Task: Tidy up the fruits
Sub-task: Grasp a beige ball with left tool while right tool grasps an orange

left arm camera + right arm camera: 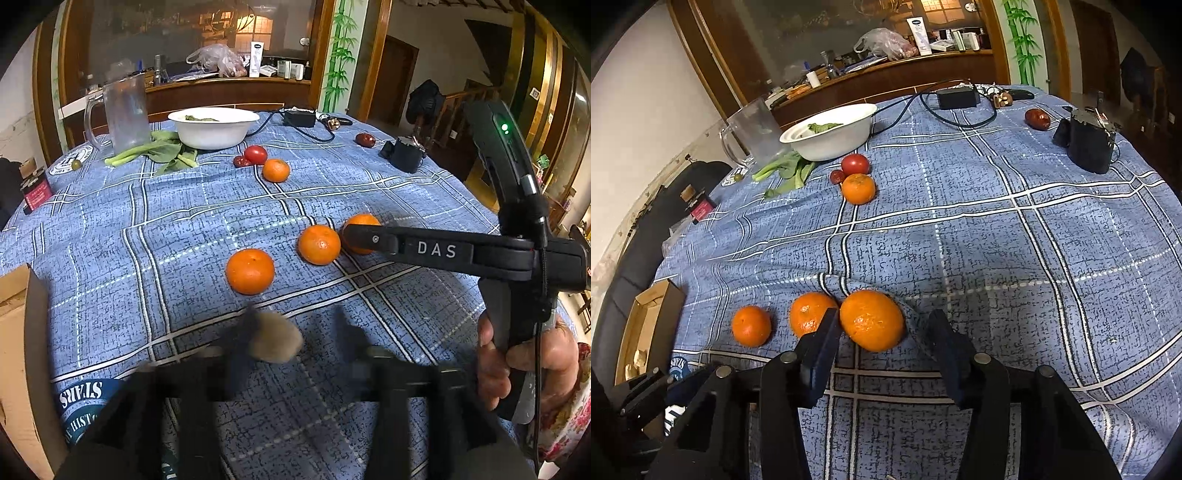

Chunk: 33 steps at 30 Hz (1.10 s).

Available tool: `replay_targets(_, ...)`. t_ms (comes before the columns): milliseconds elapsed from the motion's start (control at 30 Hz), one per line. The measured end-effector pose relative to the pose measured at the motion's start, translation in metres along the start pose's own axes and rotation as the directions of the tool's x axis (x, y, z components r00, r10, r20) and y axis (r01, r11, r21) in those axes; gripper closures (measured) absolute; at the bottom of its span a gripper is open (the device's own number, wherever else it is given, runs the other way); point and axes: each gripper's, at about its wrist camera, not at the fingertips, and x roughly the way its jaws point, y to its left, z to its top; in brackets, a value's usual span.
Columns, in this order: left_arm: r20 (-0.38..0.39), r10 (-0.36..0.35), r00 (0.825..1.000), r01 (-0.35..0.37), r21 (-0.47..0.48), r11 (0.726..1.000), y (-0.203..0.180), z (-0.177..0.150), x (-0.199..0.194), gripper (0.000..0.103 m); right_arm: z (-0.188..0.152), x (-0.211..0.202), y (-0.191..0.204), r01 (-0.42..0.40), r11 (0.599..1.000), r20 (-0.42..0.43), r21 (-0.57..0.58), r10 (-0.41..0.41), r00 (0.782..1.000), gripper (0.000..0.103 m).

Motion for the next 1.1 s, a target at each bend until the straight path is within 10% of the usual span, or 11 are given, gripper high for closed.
replay_targets(167, -0.027, 0.024, 0.999, -0.024, 0.033, 0.999, -0.006, -0.003, 0.005, 0.036, -0.001, 0.001, 0.0, -0.002, 1.0, 0.004, -0.003, 0.002, 1.0, 0.049)
replay_targets(400, -0.021, 0.061, 0.998, -0.062, -0.039, 0.997, 0.012, -0.003, 0.001, 0.078, -0.004, -0.005, 0.007, 0.009, 0.999, 0.027, -0.035, -0.008, 1.0, 0.066)
replay_targets(1100, -0.004, -0.02, 1.0, 0.02, -0.067, 0.998, 0.01, -0.001, 0.004, 0.079, -0.007, -0.02, 0.009, 0.015, 0.999, 0.065, -0.033, -0.013, 0.998, 0.067)
